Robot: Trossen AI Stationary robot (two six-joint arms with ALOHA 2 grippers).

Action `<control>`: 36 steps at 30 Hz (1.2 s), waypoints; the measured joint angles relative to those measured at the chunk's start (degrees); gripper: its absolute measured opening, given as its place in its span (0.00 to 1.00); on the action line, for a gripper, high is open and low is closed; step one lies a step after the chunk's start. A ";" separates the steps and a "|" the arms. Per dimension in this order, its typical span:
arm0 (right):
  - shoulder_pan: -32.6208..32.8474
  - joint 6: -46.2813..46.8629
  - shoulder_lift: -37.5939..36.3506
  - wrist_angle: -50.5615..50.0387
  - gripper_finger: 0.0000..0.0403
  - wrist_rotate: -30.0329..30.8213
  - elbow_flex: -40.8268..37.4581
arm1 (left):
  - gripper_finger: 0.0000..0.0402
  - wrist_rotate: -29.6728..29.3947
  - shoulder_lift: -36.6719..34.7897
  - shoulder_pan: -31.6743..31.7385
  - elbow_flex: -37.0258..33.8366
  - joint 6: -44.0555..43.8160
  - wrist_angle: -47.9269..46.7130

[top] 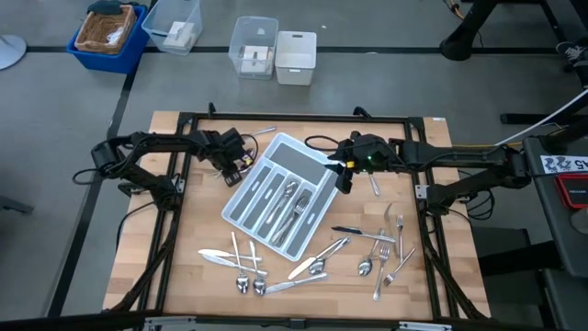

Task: Sort silverware
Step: Put the silver spoon into the white cutlery tray

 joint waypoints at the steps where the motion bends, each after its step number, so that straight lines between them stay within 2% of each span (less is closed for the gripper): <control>1: 0.01 0.00 0.00 -0.01 0.33 0.00 0.00 | 0.19 -0.04 0.00 0.00 -0.29 0.37 0.12; 12: 0.01 -0.02 0.00 0.02 0.33 -0.02 0.00 | 0.18 -0.09 -0.26 0.00 -3.66 0.36 1.67; 19: 0.01 -0.02 0.00 0.04 0.33 -0.02 0.00 | 0.03 -0.35 -0.22 0.00 -3.74 -2.70 1.63; 24: 0.01 -0.02 0.00 0.04 0.33 -0.02 0.00 | 0.04 0.39 -0.54 0.02 -3.79 -5.16 1.39; 30: 0.08 -0.02 0.00 0.02 0.33 -0.03 0.00 | 0.02 5.08 -3.41 0.01 -4.12 -9.54 0.09; 36: 0.10 0.00 -1.42 -1.82 0.33 -0.07 0.00 | 0.01 10.39 -9.30 0.01 -4.16 -14.15 -1.15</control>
